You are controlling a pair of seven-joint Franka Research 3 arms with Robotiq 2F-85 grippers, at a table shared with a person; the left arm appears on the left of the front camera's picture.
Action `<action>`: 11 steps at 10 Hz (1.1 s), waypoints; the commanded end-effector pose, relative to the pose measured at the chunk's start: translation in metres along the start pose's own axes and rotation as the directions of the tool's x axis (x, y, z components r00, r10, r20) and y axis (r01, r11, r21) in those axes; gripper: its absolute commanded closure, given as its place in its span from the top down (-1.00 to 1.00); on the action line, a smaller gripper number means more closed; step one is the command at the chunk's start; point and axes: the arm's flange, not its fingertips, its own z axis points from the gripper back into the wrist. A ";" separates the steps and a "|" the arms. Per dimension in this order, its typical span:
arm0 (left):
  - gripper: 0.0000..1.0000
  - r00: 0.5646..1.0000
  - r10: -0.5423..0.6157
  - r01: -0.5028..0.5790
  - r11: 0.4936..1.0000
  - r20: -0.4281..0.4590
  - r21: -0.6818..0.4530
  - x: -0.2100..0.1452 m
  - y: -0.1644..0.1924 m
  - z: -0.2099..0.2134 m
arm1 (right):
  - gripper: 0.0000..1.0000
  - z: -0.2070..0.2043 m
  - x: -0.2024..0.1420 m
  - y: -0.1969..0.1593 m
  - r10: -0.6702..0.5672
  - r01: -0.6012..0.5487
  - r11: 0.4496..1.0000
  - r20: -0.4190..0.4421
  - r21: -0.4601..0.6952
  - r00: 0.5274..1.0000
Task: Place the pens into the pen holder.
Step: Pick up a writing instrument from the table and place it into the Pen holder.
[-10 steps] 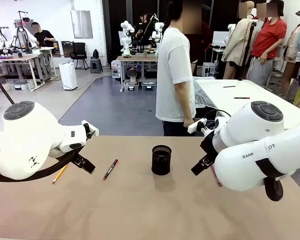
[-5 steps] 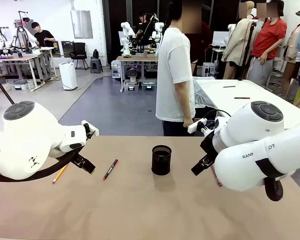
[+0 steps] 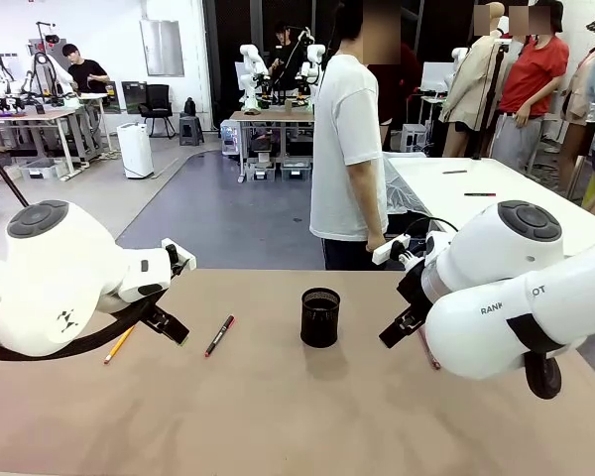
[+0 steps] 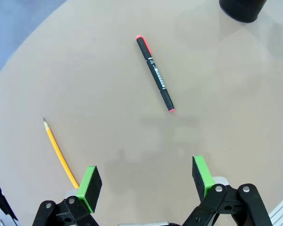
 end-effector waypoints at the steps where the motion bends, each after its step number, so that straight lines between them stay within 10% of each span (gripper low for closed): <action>1: 1.00 0.999 -0.006 0.004 1.000 -0.050 -0.028 0.001 -0.003 0.001 | 1.00 0.003 0.005 0.000 0.008 -0.007 0.998 -0.022 0.059 1.000; 5: 1.00 0.997 -0.006 -0.015 0.968 -0.081 -0.249 0.018 0.000 0.019 | 1.00 0.018 0.010 -0.002 -0.038 0.034 0.973 0.014 0.229 0.999; 11: 1.00 0.964 -0.100 0.201 0.883 0.248 -0.425 0.037 0.033 0.094 | 1.00 0.106 0.029 -0.047 0.052 -0.103 0.925 0.146 0.365 0.988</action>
